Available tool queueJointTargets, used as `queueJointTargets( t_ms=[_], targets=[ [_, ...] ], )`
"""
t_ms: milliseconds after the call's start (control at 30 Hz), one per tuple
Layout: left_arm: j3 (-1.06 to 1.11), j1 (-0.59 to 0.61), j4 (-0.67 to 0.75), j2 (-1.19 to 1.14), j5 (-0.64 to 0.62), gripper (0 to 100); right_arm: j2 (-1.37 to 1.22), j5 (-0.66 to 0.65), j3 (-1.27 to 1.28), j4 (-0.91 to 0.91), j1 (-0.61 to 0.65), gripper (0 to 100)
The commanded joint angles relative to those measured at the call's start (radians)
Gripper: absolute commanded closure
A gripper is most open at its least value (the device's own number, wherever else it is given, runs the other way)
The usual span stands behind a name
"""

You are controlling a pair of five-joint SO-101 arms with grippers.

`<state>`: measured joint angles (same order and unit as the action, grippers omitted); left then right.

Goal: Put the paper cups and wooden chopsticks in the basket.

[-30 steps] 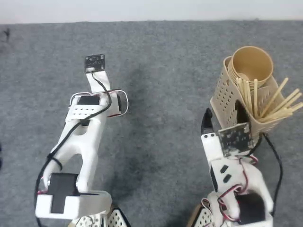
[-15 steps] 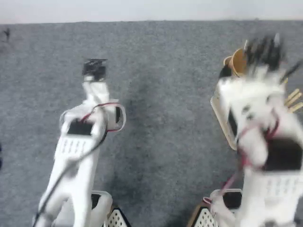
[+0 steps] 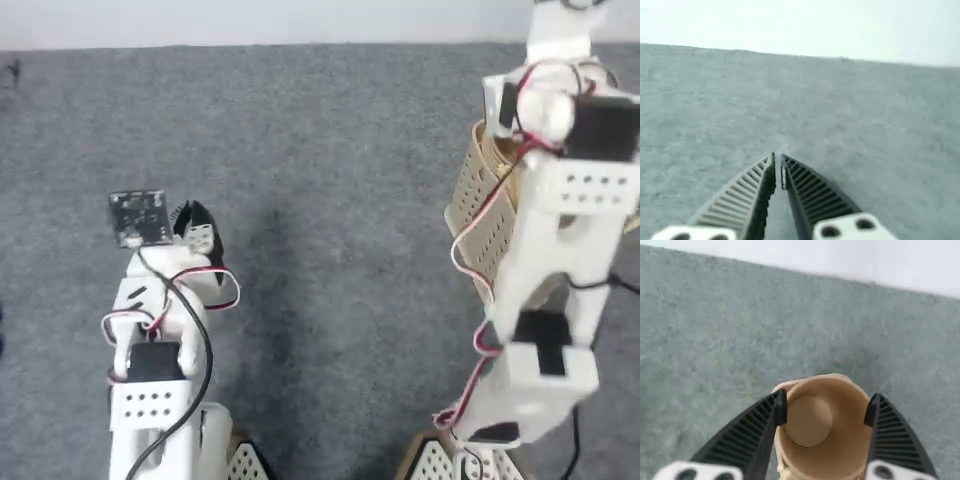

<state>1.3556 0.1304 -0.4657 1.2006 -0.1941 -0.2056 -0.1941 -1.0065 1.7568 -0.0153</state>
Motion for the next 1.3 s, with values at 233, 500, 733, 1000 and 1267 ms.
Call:
queueJointTargets(
  t_ms=[233,500,733,1000,1267],
  targets=[
    [0.091,0.028,0.218,0.011,0.02,99,-0.068,0.014,0.025,0.031,0.082,74.2],
    [0.091,0.028,0.218,0.011,0.025,99,-0.087,0.017,0.175,0.036,0.07,74.2],
    [0.091,0.026,0.218,0.011,0.026,99,-0.127,0.017,0.262,0.03,0.081,75.8],
    [0.091,0.026,0.218,0.009,0.028,99,-0.252,-0.028,0.261,-0.007,0.104,97.6],
    [0.12,-0.005,0.247,0.011,0.055,99,-0.179,-0.216,0.269,0.038,0.317,99.0]
  ],
)
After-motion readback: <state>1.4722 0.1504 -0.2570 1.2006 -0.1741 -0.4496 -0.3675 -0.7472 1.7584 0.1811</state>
